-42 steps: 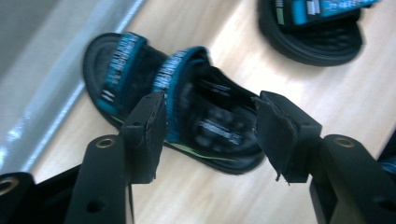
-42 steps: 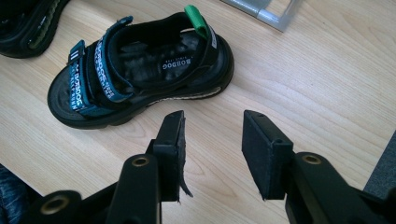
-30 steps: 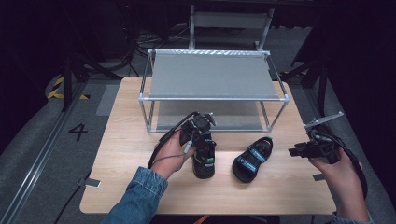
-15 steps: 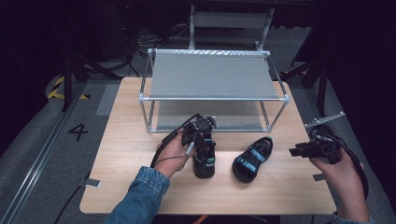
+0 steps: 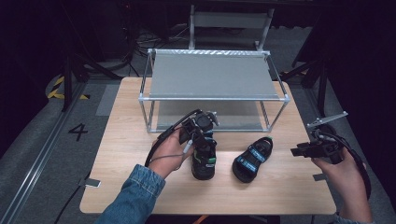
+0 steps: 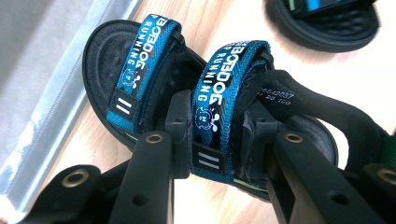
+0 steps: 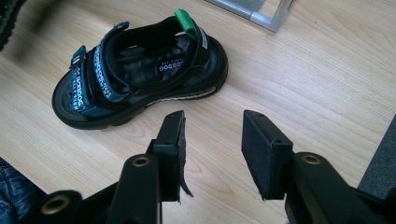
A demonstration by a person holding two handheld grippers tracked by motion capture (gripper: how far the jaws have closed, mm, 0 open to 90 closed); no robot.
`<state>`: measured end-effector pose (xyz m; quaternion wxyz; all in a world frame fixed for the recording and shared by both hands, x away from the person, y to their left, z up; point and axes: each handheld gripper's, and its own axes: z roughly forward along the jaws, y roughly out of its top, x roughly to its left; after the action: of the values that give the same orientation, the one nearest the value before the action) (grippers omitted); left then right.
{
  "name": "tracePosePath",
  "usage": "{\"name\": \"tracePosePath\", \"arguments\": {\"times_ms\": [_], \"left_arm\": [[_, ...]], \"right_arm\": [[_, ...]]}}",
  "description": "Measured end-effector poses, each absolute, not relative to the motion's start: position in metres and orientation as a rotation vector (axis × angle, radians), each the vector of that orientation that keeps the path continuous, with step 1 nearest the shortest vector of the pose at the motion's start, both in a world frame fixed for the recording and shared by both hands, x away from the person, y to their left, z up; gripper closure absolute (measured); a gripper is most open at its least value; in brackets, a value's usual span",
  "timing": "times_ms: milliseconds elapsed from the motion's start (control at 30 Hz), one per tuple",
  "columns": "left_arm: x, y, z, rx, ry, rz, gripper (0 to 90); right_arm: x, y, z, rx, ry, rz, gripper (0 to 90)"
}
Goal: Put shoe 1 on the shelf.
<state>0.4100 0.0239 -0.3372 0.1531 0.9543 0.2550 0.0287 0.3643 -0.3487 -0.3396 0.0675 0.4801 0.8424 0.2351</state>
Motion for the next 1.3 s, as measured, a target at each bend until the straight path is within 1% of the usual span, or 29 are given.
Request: {"name": "tracePosePath", "arguments": {"times_ms": [133, 267, 667, 900, 1000, 1300], "left_arm": [[0.407, 0.023, -0.326, 2.736, 0.718, 0.085, 69.9], [0.403, 0.023, -0.303, 2.722, 0.698, 0.094, 69.9], [0.4, 0.023, -0.254, 2.698, 0.67, 0.112, 69.9], [0.402, 0.026, -0.226, 2.686, 0.65, 0.136, 69.9], [0.403, 0.027, -0.22, 2.678, 0.658, 0.133, 69.9], [0.412, 0.031, -0.19, 2.645, 0.666, 0.179, 70.0]], "right_arm": [[0.364, -0.349, -0.339, 1.449, 2.535, 0.716, 60.1], [0.364, -0.352, -0.339, 1.454, 2.53, 0.726, 60.0], [0.367, -0.354, -0.34, 1.465, 2.538, 0.739, 60.0], [0.369, -0.354, -0.34, 1.461, 2.543, 0.736, 60.0], [0.369, -0.353, -0.34, 1.465, 2.542, 0.739, 60.2], [0.369, -0.354, -0.34, 1.463, 2.542, 0.743, 60.3]]}}
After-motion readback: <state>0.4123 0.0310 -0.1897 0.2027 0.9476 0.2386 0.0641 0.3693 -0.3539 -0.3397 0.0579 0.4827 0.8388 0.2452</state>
